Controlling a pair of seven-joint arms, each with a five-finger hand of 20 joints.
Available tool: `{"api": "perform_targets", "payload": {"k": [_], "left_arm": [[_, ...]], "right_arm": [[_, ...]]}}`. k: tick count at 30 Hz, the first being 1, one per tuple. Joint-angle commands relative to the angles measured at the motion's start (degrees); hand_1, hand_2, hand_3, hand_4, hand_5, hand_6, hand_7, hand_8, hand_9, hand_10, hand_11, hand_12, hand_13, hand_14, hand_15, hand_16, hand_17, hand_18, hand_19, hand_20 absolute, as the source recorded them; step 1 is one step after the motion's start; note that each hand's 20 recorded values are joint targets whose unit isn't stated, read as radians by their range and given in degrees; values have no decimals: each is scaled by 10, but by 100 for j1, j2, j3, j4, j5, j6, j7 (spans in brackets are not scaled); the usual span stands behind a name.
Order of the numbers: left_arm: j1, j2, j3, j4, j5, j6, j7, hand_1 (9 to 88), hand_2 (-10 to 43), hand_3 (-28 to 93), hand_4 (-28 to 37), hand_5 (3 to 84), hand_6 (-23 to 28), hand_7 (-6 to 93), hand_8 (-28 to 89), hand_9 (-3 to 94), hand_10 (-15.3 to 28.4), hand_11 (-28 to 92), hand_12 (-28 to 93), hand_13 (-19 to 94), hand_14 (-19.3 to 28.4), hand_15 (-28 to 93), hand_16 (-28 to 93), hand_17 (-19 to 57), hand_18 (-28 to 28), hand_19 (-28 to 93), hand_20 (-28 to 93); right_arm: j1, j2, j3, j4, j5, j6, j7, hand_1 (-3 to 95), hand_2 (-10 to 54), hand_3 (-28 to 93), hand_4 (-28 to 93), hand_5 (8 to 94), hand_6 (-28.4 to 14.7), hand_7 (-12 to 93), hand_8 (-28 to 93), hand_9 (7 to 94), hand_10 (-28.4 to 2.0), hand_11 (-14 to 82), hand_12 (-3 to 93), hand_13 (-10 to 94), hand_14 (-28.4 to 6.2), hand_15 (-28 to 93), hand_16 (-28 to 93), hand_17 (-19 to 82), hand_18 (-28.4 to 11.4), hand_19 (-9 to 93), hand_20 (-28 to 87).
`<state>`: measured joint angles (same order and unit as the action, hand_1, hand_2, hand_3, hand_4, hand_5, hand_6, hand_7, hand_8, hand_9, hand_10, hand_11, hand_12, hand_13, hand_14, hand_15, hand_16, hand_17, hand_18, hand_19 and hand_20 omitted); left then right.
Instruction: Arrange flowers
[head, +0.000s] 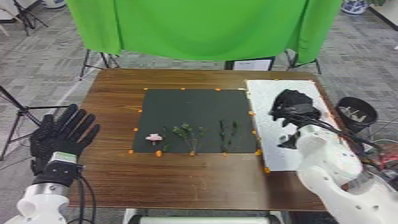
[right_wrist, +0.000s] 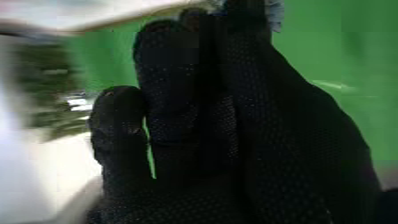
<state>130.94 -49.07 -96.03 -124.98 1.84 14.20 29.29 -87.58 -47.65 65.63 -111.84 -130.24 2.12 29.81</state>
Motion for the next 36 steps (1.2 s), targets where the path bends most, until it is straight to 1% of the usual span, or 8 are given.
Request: {"api": "perform_targets", "payload": {"k": [1, 3, 10, 12, 17, 23, 31, 36], "left_arm": [[-234, 66, 109, 77, -18, -64, -22, 260, 147, 729, -283, 445, 97, 138, -73, 380, 158, 197, 138, 277, 166, 375, -59, -73, 166, 389, 128], [-268, 108, 153, 71, -83, -96, 1, 260, 147, 729, -283, 446, 97, 137, -73, 380, 158, 197, 138, 277, 167, 375, -59, -73, 166, 389, 128], [-393, 255, 334, 71, -22, 9, -13, 259, 147, 730, -283, 446, 98, 137, -72, 381, 160, 197, 138, 277, 167, 376, -59, -73, 166, 389, 128], [-473, 258, 376, 108, 123, 71, -128, 259, 147, 730, -283, 446, 98, 137, -72, 381, 160, 197, 138, 278, 167, 375, -59, -73, 166, 389, 128], [-669, 302, 526, 154, 65, 70, -186, 259, 146, 731, -283, 448, 98, 138, -72, 381, 160, 197, 138, 278, 168, 376, -59, -73, 166, 389, 128], [-673, 327, 528, 144, 50, 48, -165, 260, 146, 730, -283, 449, 98, 138, -72, 381, 159, 196, 139, 278, 168, 376, -59, -73, 166, 389, 128], [-746, 306, 507, 181, 107, 48, -318, 259, 146, 731, -283, 452, 99, 141, -72, 381, 160, 197, 139, 278, 168, 375, -59, -73, 166, 388, 128], [-750, 297, 493, 164, 81, 137, -320, 261, 147, 728, -283, 453, 99, 141, -72, 382, 160, 197, 139, 279, 167, 376, -59, -73, 166, 388, 128]], "right_arm": [[2451, -1758, -2022, 1097, -48, 211, -1162, 582, -95, 680, -283, 767, 21, 311, 54, 856, -69, 49, 347, 750, -54, 436, 440, 384, -204, 837, 432], [2712, -2073, -2286, 1464, -12, 23, -1350, 579, -95, 683, -283, 762, 22, 322, 47, 853, -68, 50, 346, 749, -53, 434, 443, 384, -201, 836, 432], [3117, -2655, -2903, 2374, -378, -410, -1556, 572, -95, 695, -283, 761, 23, 339, 28, 854, -67, 52, 345, 750, -51, 428, 445, 383, -205, 834, 434], [3108, -2816, -2921, 2565, -613, -519, -1500, 573, -95, 694, -283, 761, 23, 342, 23, 855, -68, 53, 345, 751, -52, 426, 448, 384, -207, 834, 434], [3089, -3027, -2982, 2821, -786, -378, -1126, 573, -95, 695, -283, 756, 24, 340, 13, 851, -67, 51, 342, 753, -52, 420, 452, 384, -209, 833, 435], [3079, -3056, -3054, 2929, -949, -583, -1045, 582, -95, 682, -283, 756, 25, 340, 13, 852, -68, 51, 338, 756, -52, 417, 453, 386, -212, 834, 435], [3049, -3054, -3219, 2996, -1138, -883, -1102, 576, -95, 680, -282, 737, 20, 322, 6, 836, -69, 51, 333, 751, -55, 413, 457, 382, -212, 832, 433], [2996, -3079, -3185, 2974, -1180, -987, -1060, 571, -95, 682, -283, 726, 17, 313, 4, 831, -69, 49, 331, 748, -55, 412, 458, 382, -212, 831, 432]]}}
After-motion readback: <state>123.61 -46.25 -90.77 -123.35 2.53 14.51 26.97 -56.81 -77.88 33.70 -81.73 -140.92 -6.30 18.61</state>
